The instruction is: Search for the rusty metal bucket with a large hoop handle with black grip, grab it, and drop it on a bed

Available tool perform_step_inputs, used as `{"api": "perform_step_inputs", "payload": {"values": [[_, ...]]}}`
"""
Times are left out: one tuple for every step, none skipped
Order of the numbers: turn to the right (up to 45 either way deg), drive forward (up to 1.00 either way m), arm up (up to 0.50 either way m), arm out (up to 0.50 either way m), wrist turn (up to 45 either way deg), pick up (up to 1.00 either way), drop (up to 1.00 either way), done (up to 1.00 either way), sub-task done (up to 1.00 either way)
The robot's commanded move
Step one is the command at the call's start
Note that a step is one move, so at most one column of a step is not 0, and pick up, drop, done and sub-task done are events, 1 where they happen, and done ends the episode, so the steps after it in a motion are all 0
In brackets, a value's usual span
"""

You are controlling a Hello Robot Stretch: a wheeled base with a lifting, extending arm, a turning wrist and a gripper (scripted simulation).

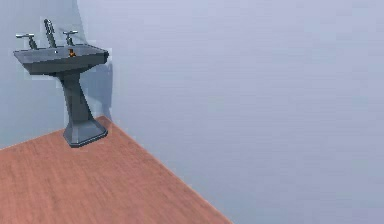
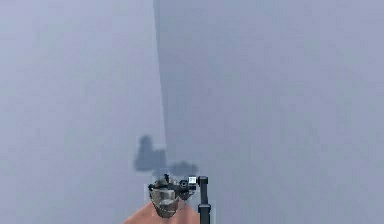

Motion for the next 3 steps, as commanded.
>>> {"api": "perform_step_inputs", "payload": {"values": [[0.0, 0.00, 0.00, 0.00, 15.0, 0.00, 0.00, 0.00, 0.00], [0.0, 0.00, -0.30, 0.00, 0.0, 0.00, 0.00, 0.00, 0.00], [0.0, 0.00, 0.00, 0.00, 0.0, 1.00, 0.00, 0.00, 0.00]]}}
